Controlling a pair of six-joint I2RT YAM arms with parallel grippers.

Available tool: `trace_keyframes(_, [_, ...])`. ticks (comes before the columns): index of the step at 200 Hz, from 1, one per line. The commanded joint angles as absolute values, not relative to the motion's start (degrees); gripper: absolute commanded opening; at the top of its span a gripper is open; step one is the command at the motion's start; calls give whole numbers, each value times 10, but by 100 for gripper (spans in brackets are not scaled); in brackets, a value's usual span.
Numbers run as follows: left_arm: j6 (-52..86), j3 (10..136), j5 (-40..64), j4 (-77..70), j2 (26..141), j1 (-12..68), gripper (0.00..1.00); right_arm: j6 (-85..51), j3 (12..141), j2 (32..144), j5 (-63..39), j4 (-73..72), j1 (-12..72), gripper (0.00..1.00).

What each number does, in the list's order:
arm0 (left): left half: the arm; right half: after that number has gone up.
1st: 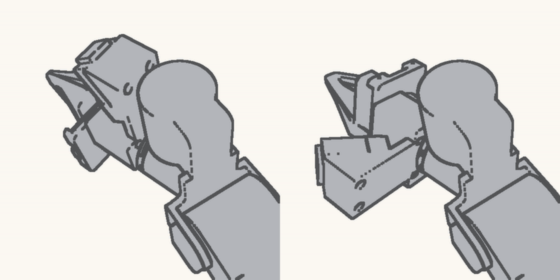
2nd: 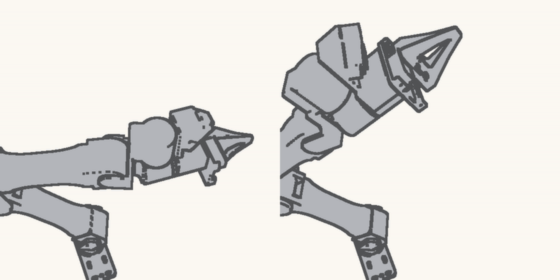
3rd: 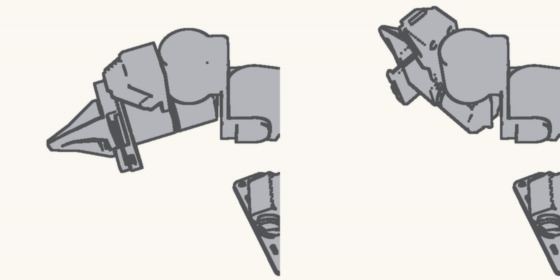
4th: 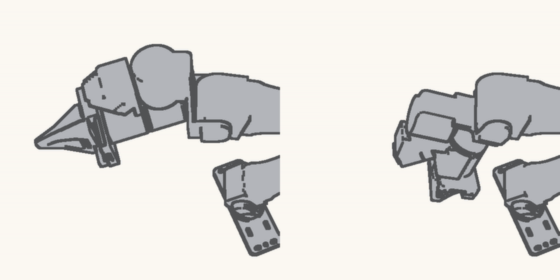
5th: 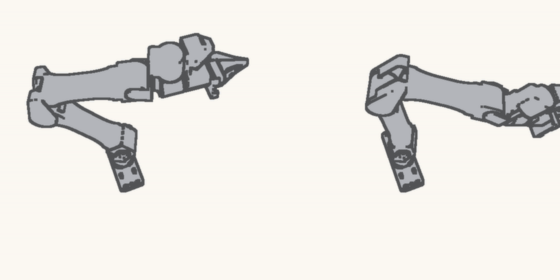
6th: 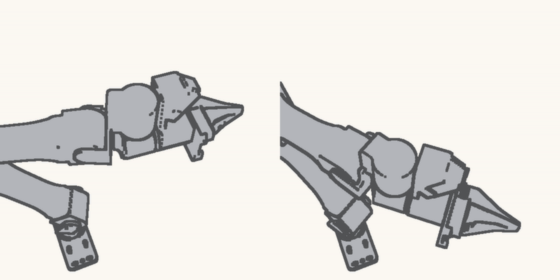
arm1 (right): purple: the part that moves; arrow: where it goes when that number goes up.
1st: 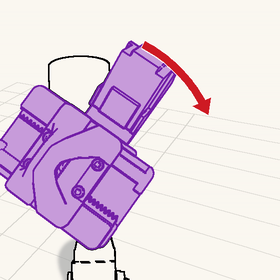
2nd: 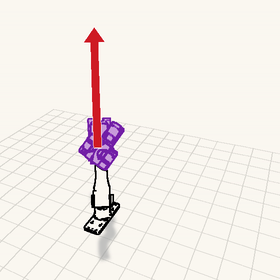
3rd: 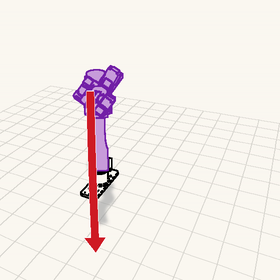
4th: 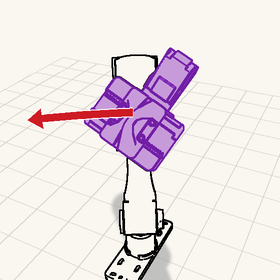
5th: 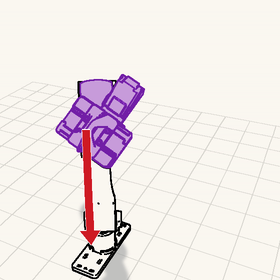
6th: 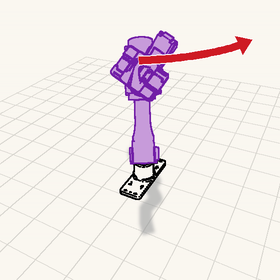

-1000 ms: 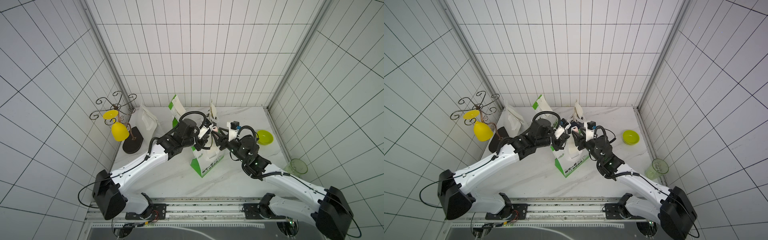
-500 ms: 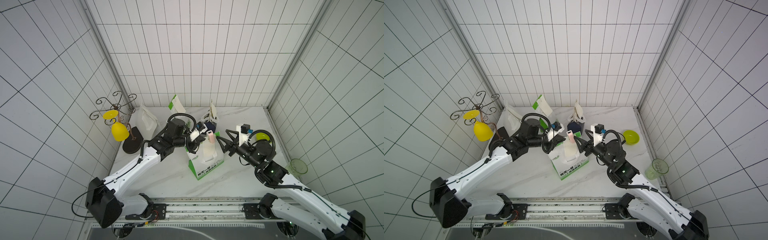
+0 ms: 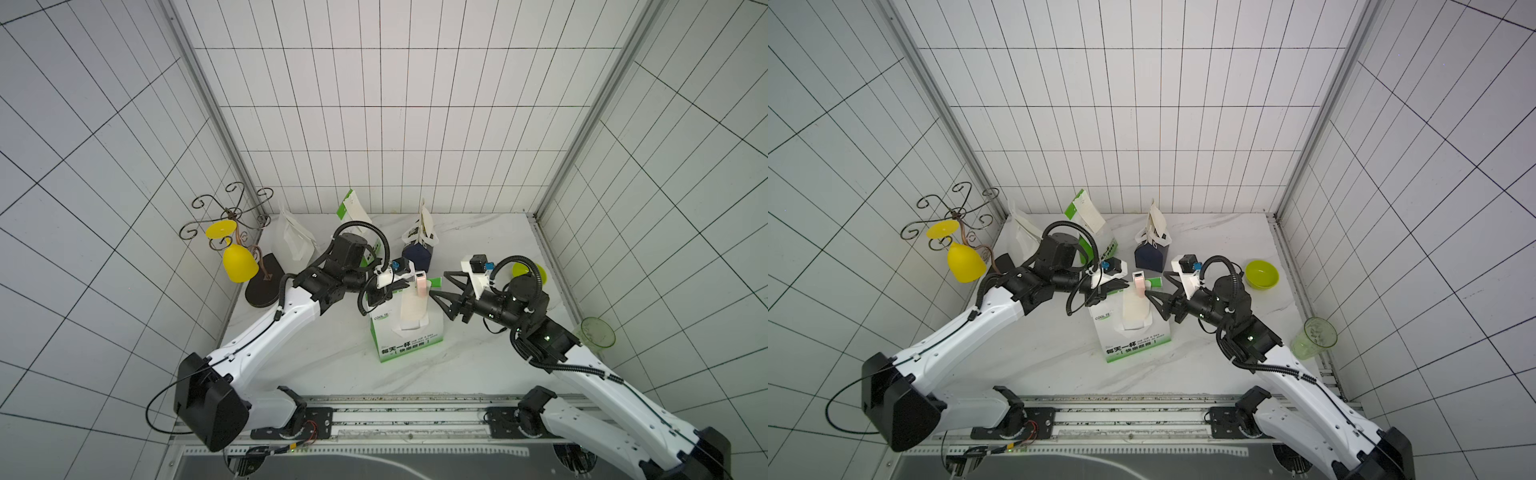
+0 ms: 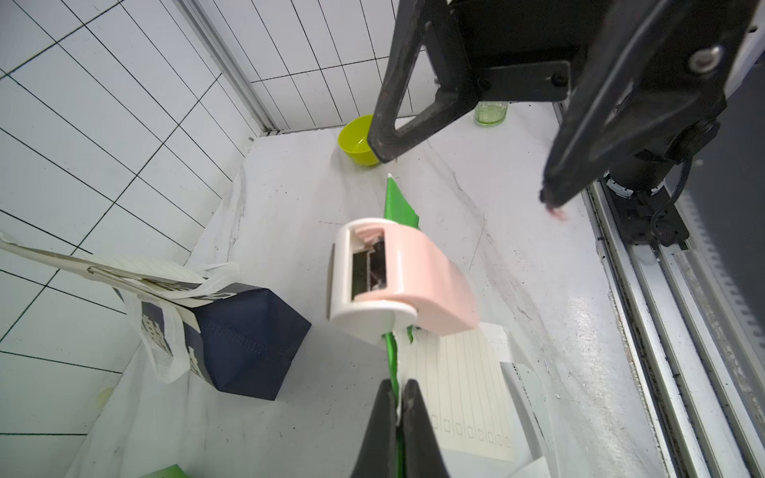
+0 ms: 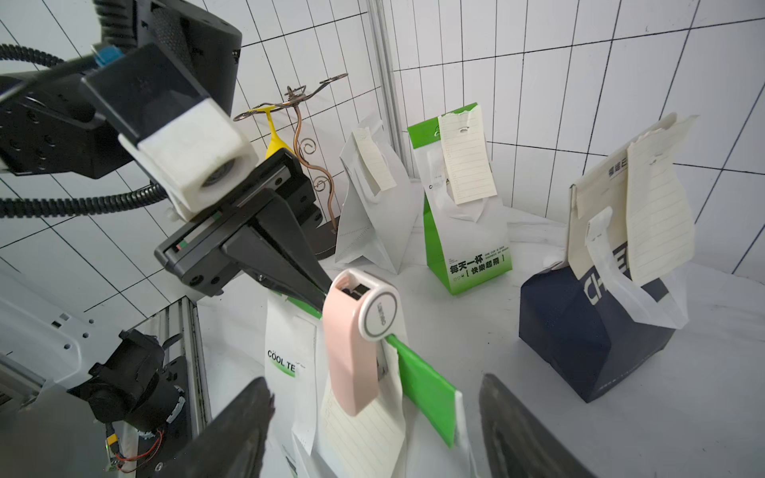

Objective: Staple the receipts to the bags
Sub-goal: Staple the receipt to the takeout bag.

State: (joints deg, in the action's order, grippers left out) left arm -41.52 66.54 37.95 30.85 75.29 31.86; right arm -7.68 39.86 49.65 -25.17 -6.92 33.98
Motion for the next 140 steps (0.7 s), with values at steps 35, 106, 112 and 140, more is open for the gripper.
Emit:
trace_keyframes(35, [-497,683,431,345,765,300,0,24,536,558,-361,14,295,80])
trace_keyframes(106, [-491,618,424,270,713,310,0,129,635,661,-499,113,279,82])
trace_keyframes(112, [-494,617,425,272,711,312,0,138,640,666,-503,121,279,82])
trace_keyframes(140, [-498,607,427,270,703,321,0,180,657,685,-510,152,279,83])
